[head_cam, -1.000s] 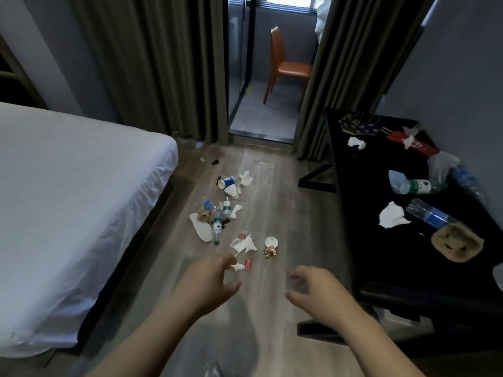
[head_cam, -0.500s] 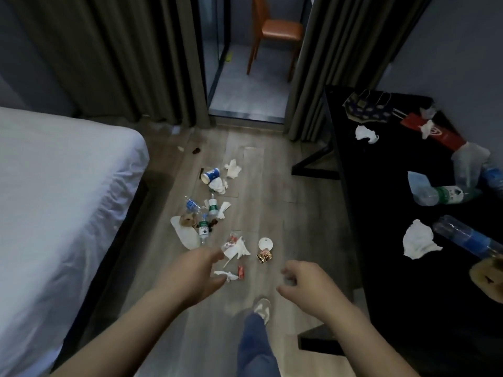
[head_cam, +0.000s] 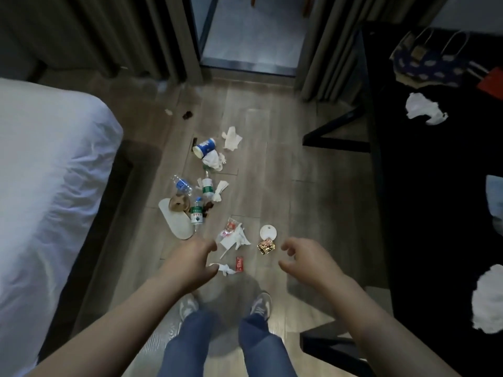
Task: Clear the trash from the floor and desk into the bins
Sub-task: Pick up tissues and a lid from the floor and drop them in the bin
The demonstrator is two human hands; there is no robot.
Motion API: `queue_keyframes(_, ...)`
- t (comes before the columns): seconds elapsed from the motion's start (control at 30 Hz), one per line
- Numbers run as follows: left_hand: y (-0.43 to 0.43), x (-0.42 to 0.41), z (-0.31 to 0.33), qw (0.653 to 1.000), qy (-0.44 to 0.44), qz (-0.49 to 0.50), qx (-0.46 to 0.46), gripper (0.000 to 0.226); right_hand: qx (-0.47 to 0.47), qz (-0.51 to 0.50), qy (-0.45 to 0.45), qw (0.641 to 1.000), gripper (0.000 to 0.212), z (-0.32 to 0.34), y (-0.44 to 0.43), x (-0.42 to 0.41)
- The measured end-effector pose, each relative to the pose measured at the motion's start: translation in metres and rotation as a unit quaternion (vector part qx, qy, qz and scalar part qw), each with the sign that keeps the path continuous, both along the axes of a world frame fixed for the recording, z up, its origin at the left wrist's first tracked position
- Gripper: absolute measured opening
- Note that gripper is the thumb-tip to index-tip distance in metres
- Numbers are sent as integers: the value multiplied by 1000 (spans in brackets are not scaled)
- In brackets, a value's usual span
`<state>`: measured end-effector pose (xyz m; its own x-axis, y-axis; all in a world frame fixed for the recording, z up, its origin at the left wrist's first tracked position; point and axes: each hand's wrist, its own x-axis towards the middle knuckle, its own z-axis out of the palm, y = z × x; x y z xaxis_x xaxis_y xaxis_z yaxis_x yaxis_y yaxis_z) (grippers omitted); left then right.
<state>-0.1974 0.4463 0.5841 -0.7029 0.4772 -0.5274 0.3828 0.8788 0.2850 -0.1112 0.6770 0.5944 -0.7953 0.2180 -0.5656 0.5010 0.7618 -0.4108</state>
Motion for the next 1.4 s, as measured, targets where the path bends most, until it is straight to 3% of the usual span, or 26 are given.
queue_keyframes(0.13,7,-31,-65,999,-24,-20,-5,40,-28,-40,-23,999,27,-69,5,-18)
queue_keyframes(0.27,7,-53,-149,998,-30,-50,-18,37,-32,-56,-54,996,35,-158,1,-25)
queue_keyframes(0.43,-2,-67,-283,994,-38,-98,-39,35,-14,-46,-61,997,36,-288,-12,-39)
queue_keyframes(0.63,-13,-76,-452,987,-40,-153,-32,39,-6,15,-79,997,36,-458,-17,-57)
queue_keyframes(0.83,-14,-96,-600,990,-27,-117,69,34,10,99,-63,993,37,-606,-19,-81)
queue_keyframes(0.9,-15,-103,-641,985,-30,-155,72,37,23,120,-43,992,40,-642,-18,-88)
queue_keyframes(1.0,-20,-112,-679,976,-38,-210,48,43,52,167,-25,984,42,-673,-19,-96)
queue_keyframes(1.17,-19,-116,-681,974,-32,-218,45,47,69,171,-8,983,35,-663,-25,-100)
queue_keyframes(1.4,-24,-91,-713,940,-39,-335,46,69,62,177,-46,981,38,-679,-16,-68)
